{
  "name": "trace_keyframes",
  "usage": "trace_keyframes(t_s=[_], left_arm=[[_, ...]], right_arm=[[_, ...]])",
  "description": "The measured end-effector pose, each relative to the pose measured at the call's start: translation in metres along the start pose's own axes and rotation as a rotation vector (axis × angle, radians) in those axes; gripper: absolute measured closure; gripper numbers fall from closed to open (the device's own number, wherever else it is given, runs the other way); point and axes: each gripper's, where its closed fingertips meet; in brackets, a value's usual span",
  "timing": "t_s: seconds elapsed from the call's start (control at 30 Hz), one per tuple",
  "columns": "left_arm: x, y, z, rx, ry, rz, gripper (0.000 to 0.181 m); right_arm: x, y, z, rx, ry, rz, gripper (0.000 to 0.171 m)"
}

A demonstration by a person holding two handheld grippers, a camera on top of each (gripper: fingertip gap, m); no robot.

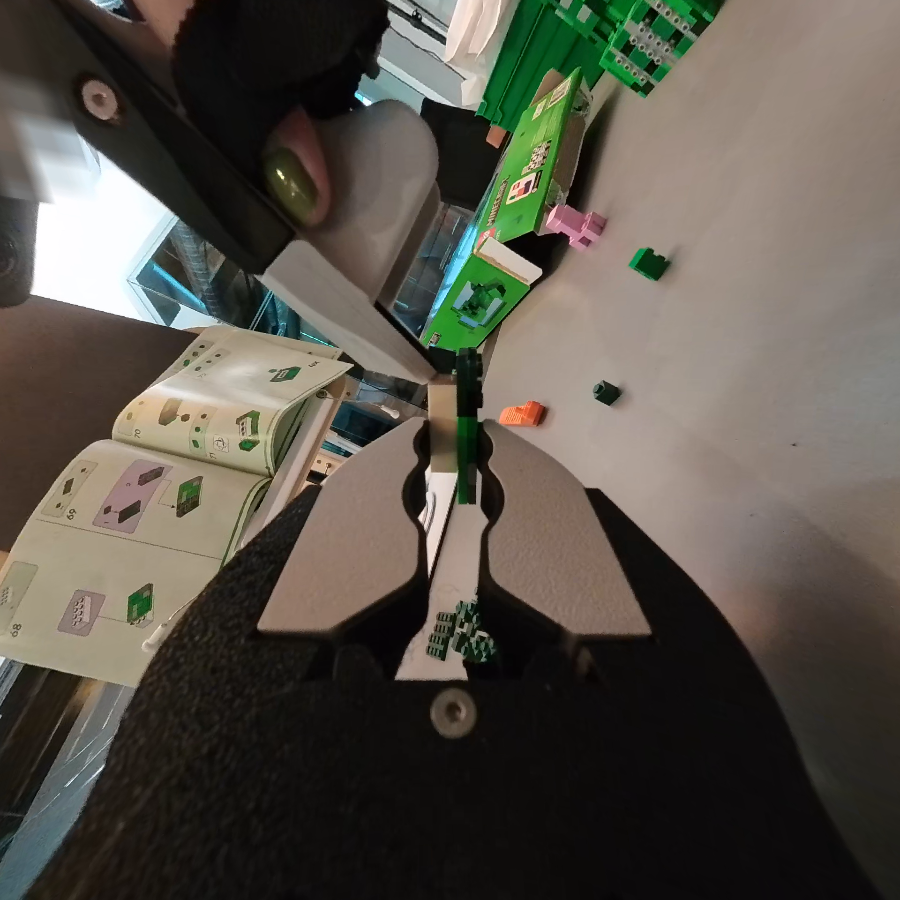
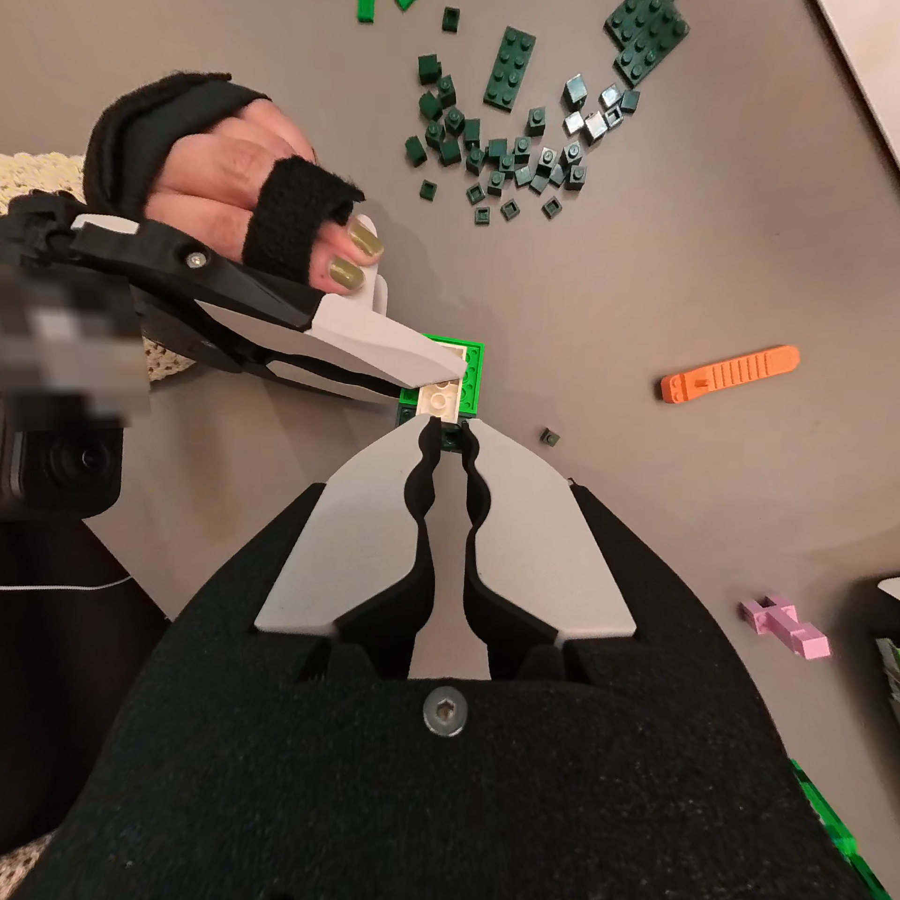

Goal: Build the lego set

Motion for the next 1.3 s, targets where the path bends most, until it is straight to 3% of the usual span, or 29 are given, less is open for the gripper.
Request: trace_keyframes(t_s=[0.77,1.07,1.3], left_arm=[[-0.001,0.0,-0.001,-0.003,0.009,0.009,0.165],[0.003,-0.002,0.001,-0.027,-0.001,0.037,0.165],[0.002,-0.01,0.003,-0.039,-0.023,-0.016,0.165]], right_arm=[[0.0,-0.007,0.008,-0.063,0.044,0.004,0.159],[-0.002,0.005,0.047,-0.49,0.114,0.014,0.156],[0.014,0.021,0.024,-0.699,0.206,0.022,0.155]])
Point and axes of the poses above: each gripper's, where its closed fingertips meet, z back along the fingers, y out of its underside, x = y × z across the jaws, and after that the axes turned 5 degrees about y, right-handed
